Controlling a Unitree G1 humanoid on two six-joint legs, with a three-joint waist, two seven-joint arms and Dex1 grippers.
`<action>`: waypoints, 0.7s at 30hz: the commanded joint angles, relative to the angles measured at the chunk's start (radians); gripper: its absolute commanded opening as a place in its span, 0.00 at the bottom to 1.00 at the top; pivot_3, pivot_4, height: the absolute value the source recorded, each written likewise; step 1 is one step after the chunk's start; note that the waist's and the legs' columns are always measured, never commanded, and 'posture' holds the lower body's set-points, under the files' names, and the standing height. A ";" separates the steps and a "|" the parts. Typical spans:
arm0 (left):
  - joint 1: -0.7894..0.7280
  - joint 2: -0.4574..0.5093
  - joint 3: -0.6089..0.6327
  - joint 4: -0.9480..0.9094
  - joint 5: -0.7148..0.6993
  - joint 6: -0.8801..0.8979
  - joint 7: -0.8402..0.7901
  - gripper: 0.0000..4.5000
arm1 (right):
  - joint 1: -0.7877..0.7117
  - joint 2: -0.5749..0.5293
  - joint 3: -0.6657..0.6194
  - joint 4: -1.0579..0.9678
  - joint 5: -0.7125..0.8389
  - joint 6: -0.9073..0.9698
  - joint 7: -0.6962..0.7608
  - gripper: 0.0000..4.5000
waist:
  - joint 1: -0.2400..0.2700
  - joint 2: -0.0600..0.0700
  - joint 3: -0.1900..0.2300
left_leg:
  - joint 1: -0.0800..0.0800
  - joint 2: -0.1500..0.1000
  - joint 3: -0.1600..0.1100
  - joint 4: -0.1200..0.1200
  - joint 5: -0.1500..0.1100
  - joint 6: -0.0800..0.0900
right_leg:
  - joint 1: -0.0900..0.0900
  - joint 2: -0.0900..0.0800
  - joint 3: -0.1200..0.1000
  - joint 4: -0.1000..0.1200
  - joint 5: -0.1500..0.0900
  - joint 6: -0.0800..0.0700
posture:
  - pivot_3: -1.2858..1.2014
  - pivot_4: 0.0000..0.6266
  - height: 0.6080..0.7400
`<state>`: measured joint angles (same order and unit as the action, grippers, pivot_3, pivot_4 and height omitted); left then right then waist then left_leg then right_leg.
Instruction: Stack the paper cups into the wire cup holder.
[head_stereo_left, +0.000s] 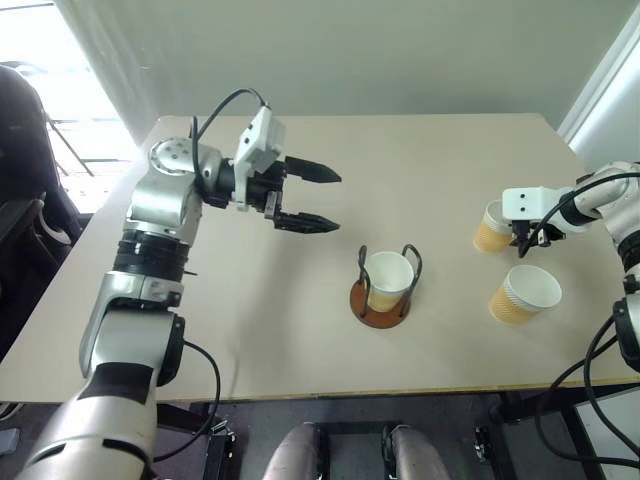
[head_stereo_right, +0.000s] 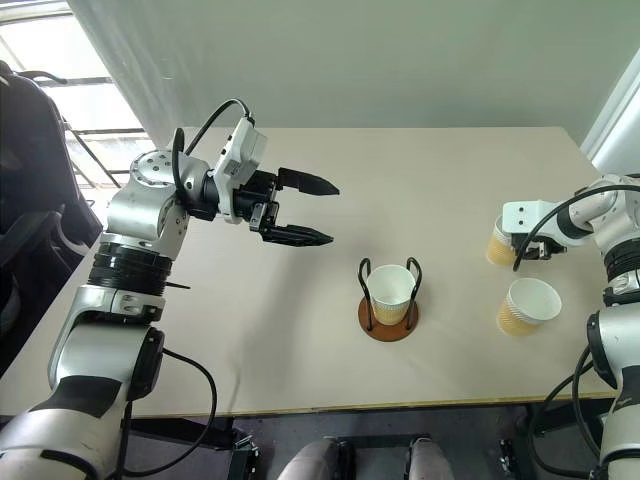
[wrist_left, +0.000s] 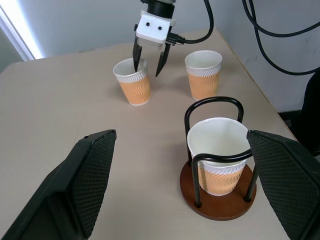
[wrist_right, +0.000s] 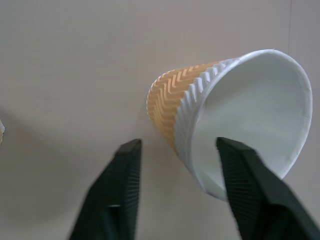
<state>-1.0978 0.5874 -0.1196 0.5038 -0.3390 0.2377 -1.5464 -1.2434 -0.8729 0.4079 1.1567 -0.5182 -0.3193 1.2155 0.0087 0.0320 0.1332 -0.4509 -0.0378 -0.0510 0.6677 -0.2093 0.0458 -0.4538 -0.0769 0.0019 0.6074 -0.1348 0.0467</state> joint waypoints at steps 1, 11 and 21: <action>-0.015 0.016 -0.005 0.012 0.019 -0.034 -0.046 1.00 | -0.038 -0.020 -0.007 -0.033 0.011 -0.004 0.063 0.18 | 0.000 0.000 0.000 | 0.000 0.000 0.000 0.000 0.000 0.000 | 0.000 0.000 0.000 0.000 0.000 0.000 | 0.52 0.24 1.00; -0.044 -0.012 -0.039 0.086 0.025 -0.084 -0.068 1.00 | 0.058 -0.131 -0.077 -0.438 0.149 0.060 0.341 0.01 | 0.002 0.000 0.000 | -0.001 0.000 0.000 0.000 0.000 0.000 | 0.000 0.000 -0.001 -0.001 -0.001 -0.001 | 0.52 0.24 1.00; -0.073 -0.038 -0.087 0.160 0.010 -0.135 -0.068 1.00 | 0.125 -0.264 -0.072 -0.891 0.332 0.286 0.399 0.01 | 0.000 0.000 0.000 | -0.001 0.000 -0.001 -0.001 0.001 0.000 | 0.000 0.000 -0.001 -0.002 -0.002 -0.002 | 0.52 0.24 1.00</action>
<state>-1.1366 0.5499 -0.2117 0.6623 -0.3188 0.1288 -1.5778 -1.1105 -1.1176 0.3562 0.3088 -0.2101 -0.0542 1.6097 0.0084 0.0322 0.1334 -0.4519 -0.0379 -0.0514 0.6674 -0.2082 0.0458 -0.4531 -0.0766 0.0012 0.6055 -0.1367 0.0451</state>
